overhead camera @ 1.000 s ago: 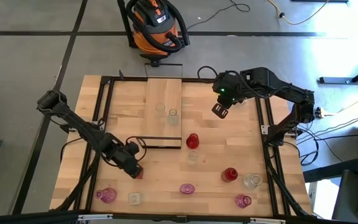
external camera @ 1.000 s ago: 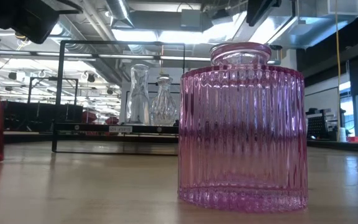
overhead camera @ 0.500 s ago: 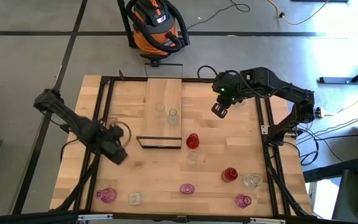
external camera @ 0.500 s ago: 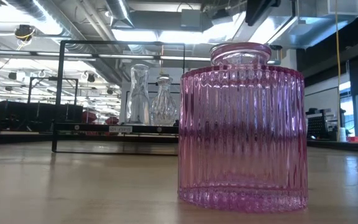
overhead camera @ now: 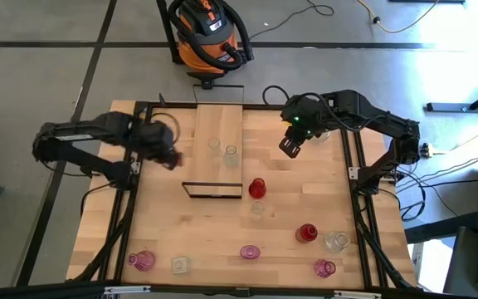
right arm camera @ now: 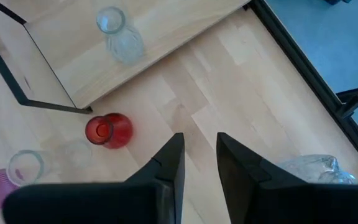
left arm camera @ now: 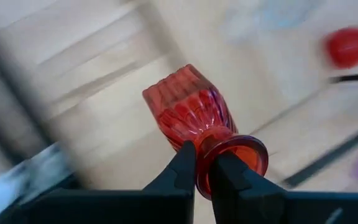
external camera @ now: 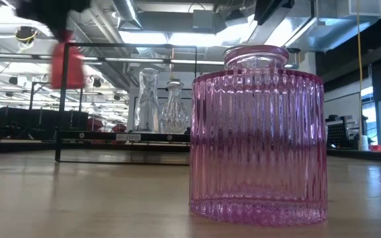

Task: Sort vases onto shelf
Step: Put the red vase on the shelf

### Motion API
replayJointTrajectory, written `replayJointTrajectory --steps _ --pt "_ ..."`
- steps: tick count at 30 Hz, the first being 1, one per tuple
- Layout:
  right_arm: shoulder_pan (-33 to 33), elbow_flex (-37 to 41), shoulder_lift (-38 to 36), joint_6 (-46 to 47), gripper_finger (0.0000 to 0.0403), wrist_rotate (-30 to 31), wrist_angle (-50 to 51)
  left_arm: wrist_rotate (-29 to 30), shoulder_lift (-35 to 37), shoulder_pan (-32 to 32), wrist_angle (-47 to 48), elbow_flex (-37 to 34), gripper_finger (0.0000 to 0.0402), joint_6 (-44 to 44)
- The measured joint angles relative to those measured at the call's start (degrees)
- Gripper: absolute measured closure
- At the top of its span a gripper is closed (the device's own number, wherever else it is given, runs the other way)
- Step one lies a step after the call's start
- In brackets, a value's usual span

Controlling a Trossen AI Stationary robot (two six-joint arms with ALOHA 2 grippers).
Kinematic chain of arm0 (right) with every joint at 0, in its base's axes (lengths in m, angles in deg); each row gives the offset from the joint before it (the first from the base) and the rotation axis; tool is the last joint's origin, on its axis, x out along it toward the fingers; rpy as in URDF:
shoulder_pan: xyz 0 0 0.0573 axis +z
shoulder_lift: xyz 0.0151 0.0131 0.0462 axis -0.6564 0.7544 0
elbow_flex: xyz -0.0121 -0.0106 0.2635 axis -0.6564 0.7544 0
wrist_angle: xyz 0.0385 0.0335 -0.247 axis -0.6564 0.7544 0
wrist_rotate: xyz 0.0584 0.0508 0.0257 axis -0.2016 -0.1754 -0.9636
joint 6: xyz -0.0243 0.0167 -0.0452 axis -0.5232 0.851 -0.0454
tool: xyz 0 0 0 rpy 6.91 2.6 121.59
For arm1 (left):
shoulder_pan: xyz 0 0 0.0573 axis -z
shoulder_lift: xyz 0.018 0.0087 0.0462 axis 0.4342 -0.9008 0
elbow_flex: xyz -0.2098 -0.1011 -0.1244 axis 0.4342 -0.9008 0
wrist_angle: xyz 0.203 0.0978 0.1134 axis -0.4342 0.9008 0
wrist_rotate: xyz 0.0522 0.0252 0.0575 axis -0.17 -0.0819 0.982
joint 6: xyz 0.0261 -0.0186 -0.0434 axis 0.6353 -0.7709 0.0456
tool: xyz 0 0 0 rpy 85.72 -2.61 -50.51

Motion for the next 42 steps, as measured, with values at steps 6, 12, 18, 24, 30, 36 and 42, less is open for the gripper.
replayJointTrajectory --steps 6,12,18,24,30,36,42 --pt "0.00 0.00 0.00 1.28 0.0324 0.01 0.01 -7.03 -6.46 -4.48 -8.83 0.04 0.0388 7.63" --pt "0.00 0.00 0.00 1.85 0.0324 -0.59 0.35 -10.12 -12.32 -2.94 -11.12 0.04 0.0388 8.50" --pt "0.00 0.00 0.00 1.85 0.0324 -0.41 0.34 -11.74 -16.74 -2.17 -18.64 0.04 0.0388 8.74" --pt "0.00 0.00 0.00 2.11 0.0324 -0.43 0.34 -12.79 -20.97 -2.35 -19.31 0.04 0.0381 8.77" --pt "0.00 0.00 0.00 2.20 0.0324 -0.57 0.60 -13.69 -22.53 -2.27 -20.92 0.04 0.0369 8.79" --pt "0.00 0.00 0.00 2.22 0.0324 -0.59 1.30 -14.30 -22.50 -2.89 -22.78 0.04 0.0379 8.69" --pt "0.00 0.00 0.00 2.20 0.0324 -0.63 1.58 -14.30 -22.48 -3.47 -22.86 0.04 0.0360 8.62"
